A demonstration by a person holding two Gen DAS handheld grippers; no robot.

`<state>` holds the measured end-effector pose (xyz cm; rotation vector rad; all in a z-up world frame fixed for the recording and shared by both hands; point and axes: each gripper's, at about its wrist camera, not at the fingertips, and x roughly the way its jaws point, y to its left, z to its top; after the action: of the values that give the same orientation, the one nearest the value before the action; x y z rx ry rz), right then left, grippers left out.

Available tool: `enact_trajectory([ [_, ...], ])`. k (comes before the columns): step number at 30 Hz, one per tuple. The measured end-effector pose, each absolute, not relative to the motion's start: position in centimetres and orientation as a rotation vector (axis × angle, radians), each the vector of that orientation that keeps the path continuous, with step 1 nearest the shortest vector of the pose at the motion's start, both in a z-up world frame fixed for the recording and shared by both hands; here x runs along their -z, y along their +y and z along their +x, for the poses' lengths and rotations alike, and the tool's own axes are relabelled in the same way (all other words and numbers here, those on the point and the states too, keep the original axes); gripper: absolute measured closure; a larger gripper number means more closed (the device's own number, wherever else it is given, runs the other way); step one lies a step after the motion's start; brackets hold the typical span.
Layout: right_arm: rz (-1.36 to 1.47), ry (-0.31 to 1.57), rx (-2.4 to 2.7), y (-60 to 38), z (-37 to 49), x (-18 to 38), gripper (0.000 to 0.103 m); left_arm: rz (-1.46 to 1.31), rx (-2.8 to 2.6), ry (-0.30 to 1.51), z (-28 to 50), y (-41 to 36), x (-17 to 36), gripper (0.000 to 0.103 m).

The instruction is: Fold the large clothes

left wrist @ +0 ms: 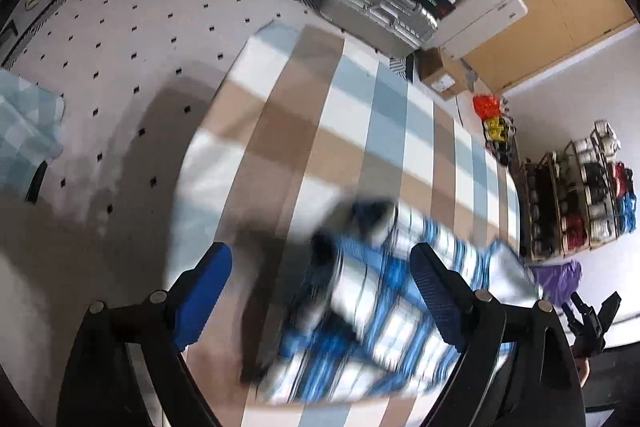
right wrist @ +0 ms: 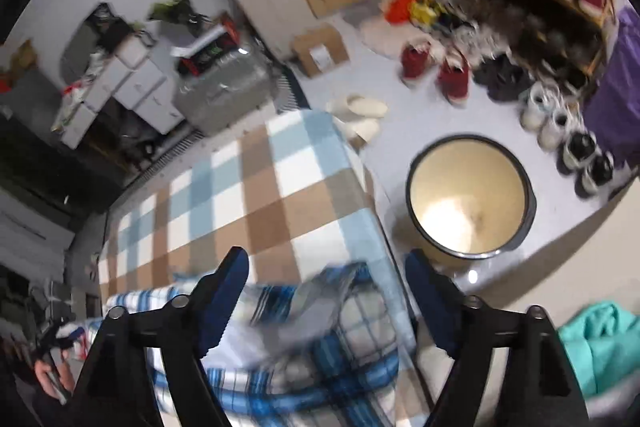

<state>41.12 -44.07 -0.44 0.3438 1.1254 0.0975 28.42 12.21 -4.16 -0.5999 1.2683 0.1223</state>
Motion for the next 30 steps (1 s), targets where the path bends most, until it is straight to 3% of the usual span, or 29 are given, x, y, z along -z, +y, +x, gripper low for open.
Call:
enact_trajectory([
  [6,0.271,1.173,-0.281,-38.0,32.0,2.5,0.021,-0.405,-0.060,1.386,22.5,8.1,6.5,0.015],
  [10,0.263,1.129,-0.339,-35.5,26.5,4.7,0.021,-0.260,-0.113,1.338,18.9,5.9,7.5,0.015],
  [17,-0.318,0.982,-0.349,-27.6,20.8,7.9,0.022,0.180,-0.033,1.202,15.6,-2.4,7.7,0.015],
  [24,-0.541,0.972,-0.330,-24.2,23.4,10.0,0.022,0.640,-0.041,1.106,17.8,-8.4,11.9,0.015],
  [27,-0.585,0.995,-0.350,-23.0,24.4,11.3,0.024,0.650,-0.008,1.115,19.5,-9.2,12.7,0.015],
  [29,-0.612,0.979,-0.361,-22.5,24.9,11.8,0.037,0.619,0.046,1.120,20.4,-9.4,12.5,0.017],
  [30,-0.620,0.971,-0.362,-22.5,25.1,11.9,0.041,0.584,0.074,1.128,21.0,-9.1,12.5,0.026],
])
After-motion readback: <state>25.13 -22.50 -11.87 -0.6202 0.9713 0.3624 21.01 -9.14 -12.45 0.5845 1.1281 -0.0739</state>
